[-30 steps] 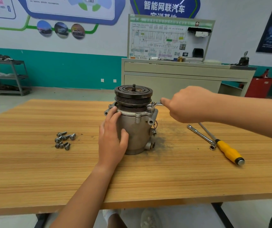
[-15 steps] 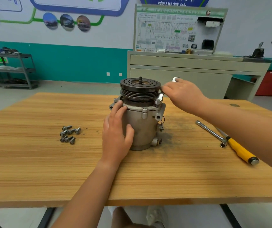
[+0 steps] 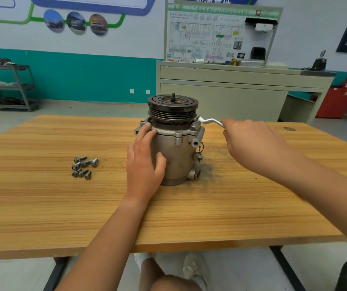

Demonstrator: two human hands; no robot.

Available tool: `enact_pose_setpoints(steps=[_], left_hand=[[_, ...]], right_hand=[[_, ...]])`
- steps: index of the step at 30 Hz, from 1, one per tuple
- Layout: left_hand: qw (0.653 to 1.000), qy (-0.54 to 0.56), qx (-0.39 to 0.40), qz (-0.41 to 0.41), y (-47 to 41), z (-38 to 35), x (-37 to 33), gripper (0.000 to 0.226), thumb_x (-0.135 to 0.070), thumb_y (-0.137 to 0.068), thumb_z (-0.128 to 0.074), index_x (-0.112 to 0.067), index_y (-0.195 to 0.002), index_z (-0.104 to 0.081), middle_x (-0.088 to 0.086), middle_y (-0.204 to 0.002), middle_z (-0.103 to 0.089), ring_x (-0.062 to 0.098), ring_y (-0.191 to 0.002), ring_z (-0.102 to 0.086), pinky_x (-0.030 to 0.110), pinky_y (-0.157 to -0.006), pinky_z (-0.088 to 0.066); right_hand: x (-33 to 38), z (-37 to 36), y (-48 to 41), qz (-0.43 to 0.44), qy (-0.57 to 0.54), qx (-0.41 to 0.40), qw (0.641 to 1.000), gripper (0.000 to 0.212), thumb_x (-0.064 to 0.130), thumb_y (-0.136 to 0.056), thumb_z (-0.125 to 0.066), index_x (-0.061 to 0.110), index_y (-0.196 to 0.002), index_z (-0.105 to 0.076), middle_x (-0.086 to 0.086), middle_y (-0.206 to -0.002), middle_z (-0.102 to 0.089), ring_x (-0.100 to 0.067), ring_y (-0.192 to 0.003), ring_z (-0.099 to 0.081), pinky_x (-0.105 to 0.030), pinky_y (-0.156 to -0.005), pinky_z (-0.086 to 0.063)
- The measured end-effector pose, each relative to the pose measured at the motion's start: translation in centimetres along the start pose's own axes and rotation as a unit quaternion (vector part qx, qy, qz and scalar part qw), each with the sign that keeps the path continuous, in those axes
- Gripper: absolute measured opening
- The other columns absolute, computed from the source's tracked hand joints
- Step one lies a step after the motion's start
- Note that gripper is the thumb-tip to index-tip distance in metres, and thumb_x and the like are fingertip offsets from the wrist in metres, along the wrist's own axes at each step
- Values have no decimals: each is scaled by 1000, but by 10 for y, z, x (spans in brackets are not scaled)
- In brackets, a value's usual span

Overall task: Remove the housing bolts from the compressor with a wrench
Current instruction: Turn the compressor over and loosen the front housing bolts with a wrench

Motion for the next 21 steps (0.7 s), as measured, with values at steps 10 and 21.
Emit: enact_pose_setpoints(steps=[10, 21], left_hand=[[1000, 1, -1, -7, 1, 0, 0, 52, -8, -81, -50, -7, -133, -43, -8, -144, -29, 13, -127, -29, 3, -104, -10], [1000, 22, -6, 4, 2, 0, -1, 53, -6, -81, -49, -7, -133, -43, -9, -144, -29, 14, -127, -28, 0, -101, -12]], right_hand=[[24, 20, -26, 214, 257, 66, 940, 18, 6, -93, -41, 6, -108, -50, 1, -55, -28, -12, -44, -27, -23, -41, -28], [-15, -18, -67, 243, 162, -2, 957, 35, 5, -91, -44, 15, -124, -38, 0, -84, -60, -18, -67, -56, -26, -61, -47]])
Point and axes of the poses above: each hand's wrist, its own y-axis away from the middle knuckle, its own z-axis out of the back of the hand, x = y × z, the point moved 5 cm from there along -y, towards the middle knuckle
